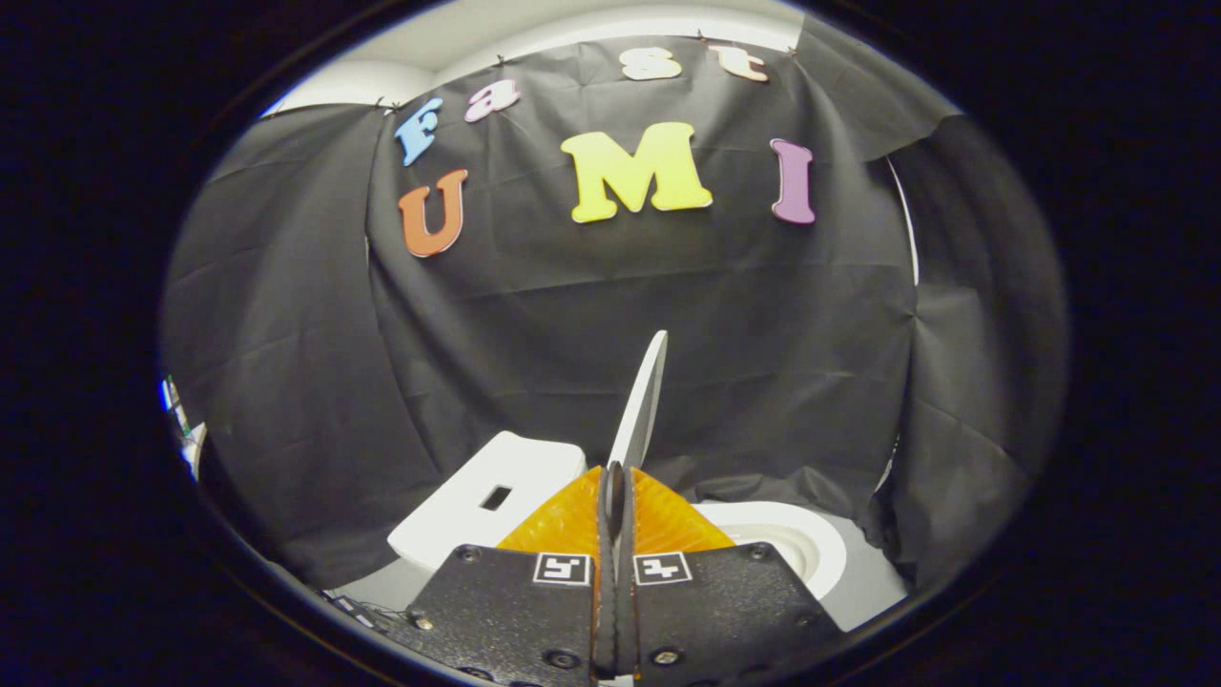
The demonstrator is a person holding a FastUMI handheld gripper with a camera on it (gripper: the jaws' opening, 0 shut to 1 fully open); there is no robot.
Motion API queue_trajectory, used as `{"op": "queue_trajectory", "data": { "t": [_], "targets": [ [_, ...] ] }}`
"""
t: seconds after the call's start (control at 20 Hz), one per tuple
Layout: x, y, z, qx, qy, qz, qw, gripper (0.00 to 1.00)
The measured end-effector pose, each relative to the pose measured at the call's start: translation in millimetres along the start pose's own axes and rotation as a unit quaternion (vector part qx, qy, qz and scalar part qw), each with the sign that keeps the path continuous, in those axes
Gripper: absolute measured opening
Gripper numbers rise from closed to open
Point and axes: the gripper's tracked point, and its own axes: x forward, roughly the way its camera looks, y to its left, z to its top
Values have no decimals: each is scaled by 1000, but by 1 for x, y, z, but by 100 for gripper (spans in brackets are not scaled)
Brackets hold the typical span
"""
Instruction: Open the toilet lid.
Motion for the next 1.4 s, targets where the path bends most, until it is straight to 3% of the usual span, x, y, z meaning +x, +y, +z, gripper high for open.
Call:
{"op": "queue_trajectory", "data": {
  "t": [0.4, 1.4],
  "targets": [
    [9, 41, 3, -43, 5, -15, 999, 4],
    [37, 153, -7, -112, 43, 2, 993, 4]
  ]
}}
